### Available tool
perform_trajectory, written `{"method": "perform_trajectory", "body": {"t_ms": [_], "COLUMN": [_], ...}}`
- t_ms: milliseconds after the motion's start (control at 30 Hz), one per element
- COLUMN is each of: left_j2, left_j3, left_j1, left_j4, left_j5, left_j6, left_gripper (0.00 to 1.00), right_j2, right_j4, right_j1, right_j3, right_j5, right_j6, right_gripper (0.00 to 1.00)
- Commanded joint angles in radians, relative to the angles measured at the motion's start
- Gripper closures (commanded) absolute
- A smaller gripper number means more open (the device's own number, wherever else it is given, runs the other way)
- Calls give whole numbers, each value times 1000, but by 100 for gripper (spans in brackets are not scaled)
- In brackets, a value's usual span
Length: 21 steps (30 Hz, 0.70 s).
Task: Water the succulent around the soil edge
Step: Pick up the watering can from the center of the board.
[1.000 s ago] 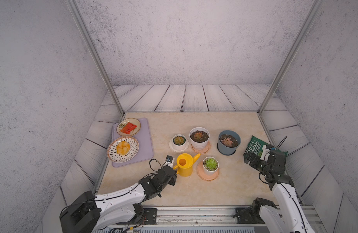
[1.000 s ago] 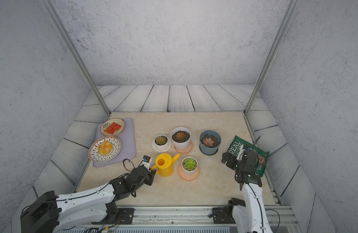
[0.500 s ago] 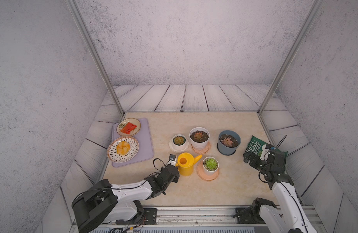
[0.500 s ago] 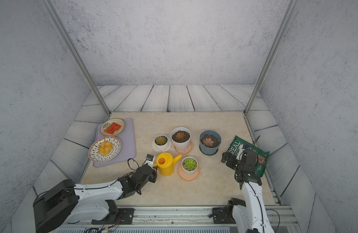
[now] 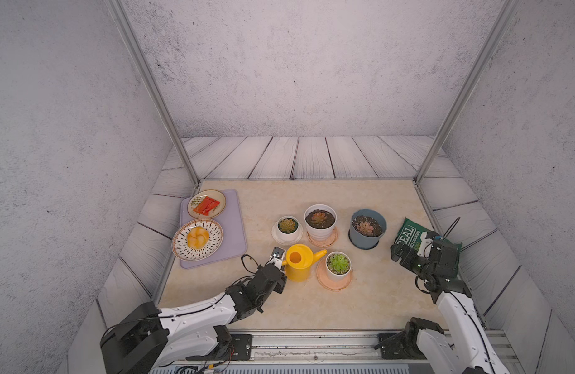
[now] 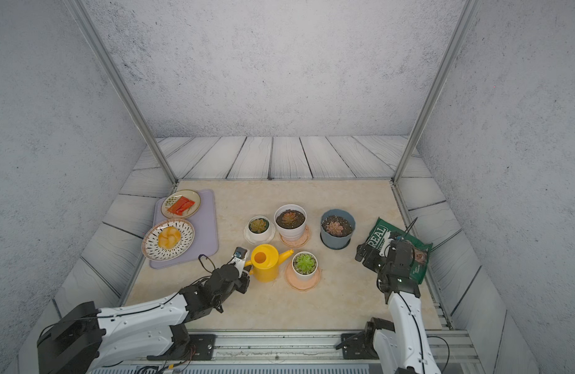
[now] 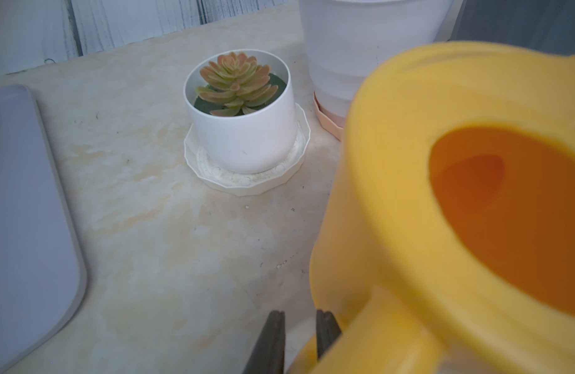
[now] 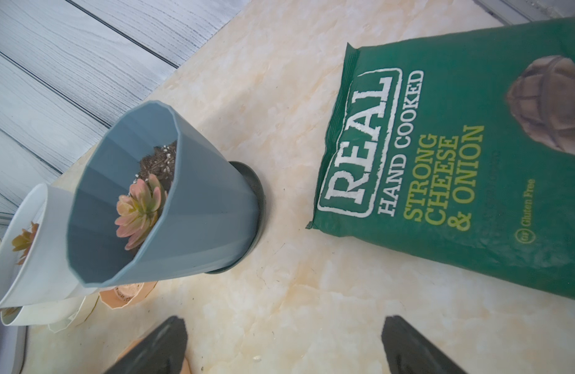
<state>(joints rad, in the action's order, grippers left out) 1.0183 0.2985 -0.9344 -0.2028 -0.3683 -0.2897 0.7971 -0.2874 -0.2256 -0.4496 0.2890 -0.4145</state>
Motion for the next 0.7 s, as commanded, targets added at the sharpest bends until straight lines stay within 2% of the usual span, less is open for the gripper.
{"method": "perform_trajectory", "body": {"t_ms": [0, 200, 333, 467, 667], "left_j2": [-106, -291, -329, -267, -136], "left_j3": [37, 121, 210, 289, 392], "left_j1": [-4, -1, 9, 73, 195], "left_j4": [95, 361, 499, 562, 563], "left_j5": [-30, -204, -321, -373, -352], "left_j6": [28, 45, 79, 140, 230], "left_gripper": [100, 100, 100, 100, 100], "right_j2": [-17, -30, -30, -29, -29], "right_j4": [-5, -8, -9, -9, -4], "right_j1": [5, 5, 6, 6, 6], "right_j3": [-24, -23, -23, -23, -20], "right_j5": [-8, -11, -14, -19, -22], "right_j6": [9, 10, 10, 12, 11], "right_gripper": [1, 1, 1, 1, 1]}}
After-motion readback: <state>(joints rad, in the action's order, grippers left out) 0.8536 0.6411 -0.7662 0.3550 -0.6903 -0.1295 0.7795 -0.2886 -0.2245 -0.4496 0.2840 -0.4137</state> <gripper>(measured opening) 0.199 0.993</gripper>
